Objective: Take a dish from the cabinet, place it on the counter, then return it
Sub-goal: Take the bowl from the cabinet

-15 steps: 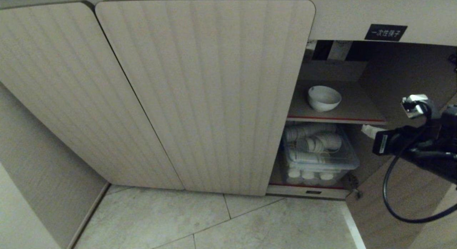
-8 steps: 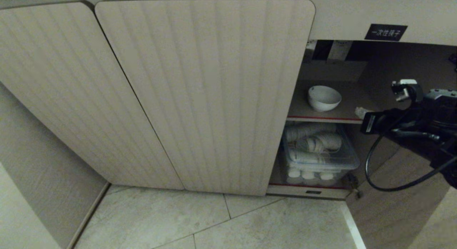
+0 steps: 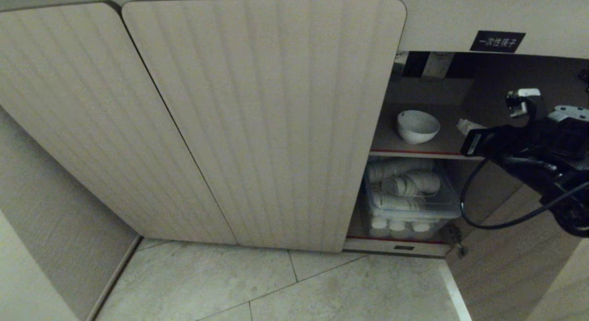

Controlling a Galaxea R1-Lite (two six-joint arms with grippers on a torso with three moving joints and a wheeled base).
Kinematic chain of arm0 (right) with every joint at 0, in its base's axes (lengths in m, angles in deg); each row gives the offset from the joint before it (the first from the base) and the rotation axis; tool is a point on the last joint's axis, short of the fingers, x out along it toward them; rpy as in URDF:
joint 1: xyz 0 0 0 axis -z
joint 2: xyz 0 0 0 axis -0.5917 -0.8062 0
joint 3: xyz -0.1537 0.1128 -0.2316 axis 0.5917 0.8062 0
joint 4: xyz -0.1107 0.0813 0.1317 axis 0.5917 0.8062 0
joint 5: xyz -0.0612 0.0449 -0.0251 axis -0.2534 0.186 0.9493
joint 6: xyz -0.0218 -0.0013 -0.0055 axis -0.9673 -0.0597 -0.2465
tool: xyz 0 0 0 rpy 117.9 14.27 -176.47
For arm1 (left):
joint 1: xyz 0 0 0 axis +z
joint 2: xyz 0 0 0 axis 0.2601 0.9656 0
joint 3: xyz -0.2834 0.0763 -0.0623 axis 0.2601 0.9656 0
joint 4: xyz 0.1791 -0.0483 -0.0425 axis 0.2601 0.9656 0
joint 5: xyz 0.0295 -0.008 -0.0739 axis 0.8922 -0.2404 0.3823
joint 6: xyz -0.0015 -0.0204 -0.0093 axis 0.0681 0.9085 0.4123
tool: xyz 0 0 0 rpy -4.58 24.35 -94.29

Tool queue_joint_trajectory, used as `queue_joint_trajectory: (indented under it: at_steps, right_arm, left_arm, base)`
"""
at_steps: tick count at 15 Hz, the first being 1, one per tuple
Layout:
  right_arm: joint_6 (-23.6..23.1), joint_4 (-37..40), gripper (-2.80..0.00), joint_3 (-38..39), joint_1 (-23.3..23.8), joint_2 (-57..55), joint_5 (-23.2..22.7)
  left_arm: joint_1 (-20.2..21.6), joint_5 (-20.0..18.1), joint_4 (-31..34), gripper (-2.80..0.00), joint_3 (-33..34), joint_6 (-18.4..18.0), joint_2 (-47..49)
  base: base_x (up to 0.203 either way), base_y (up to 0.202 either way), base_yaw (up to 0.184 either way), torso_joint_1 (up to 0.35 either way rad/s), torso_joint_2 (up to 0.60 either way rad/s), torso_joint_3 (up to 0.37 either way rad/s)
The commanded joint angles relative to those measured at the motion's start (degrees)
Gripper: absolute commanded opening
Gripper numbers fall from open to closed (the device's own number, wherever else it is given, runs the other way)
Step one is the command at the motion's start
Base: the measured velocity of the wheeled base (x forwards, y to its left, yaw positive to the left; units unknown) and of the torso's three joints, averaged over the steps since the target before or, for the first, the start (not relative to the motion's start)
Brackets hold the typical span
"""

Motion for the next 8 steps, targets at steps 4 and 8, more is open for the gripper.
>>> queue_joint_trajectory:
  at_steps: [4,8]
  right_arm:
    - [0.0,-1.5,-2.80,-3.9,0.3,-3.4,2.0]
    - [0.1,-2.5,-2.80,-5.8,0.4,-4.8,2.3]
  left_arm:
    - [0.0,0.0,0.0,-2.80,0.1,0.0,0.0]
    - [0.0,0.0,0.0,-2.80,0.0,0.0,0.0]
  base:
    - [0.000,0.000,0.000,0.000,0.00,0.000]
    - [0.000,0.000,0.000,0.000,0.00,0.000]
